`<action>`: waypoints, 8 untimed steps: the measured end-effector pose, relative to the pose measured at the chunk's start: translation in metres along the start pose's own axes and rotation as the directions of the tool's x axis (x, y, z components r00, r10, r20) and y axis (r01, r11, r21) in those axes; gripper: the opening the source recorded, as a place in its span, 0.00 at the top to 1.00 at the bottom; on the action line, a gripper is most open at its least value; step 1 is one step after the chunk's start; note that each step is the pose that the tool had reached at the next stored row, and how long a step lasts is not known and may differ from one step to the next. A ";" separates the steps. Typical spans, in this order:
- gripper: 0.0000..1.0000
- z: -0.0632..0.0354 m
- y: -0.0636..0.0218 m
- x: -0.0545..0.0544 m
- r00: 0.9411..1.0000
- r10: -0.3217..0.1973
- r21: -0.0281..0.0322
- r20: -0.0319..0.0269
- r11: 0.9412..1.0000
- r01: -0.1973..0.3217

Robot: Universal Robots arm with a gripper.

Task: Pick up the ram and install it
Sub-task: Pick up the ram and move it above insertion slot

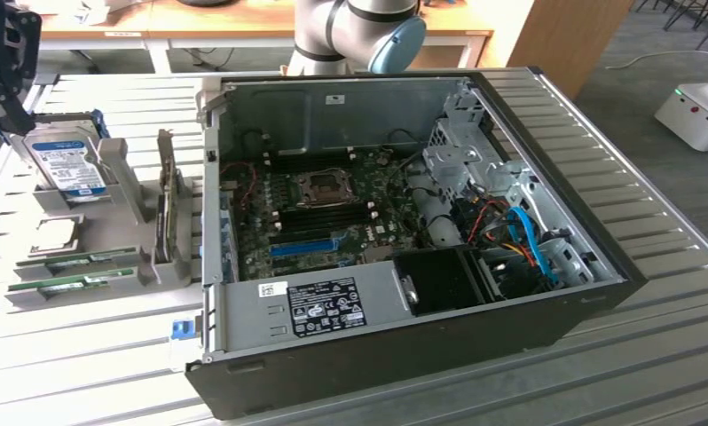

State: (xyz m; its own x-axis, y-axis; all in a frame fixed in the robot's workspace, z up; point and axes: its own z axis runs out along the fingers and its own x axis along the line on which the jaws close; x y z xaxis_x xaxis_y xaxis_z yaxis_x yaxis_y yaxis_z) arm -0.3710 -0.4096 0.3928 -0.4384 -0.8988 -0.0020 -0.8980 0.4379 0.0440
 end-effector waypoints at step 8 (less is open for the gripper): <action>0.89 0.0000 0.0000 0.000 0.993 -0.120 -0.001 -0.005 0.993 0.120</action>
State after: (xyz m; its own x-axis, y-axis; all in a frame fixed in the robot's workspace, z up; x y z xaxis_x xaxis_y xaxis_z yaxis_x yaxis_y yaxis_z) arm -0.3710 -0.4096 0.3927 -0.3269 -0.9451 -0.0019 -0.9442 0.3265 0.0440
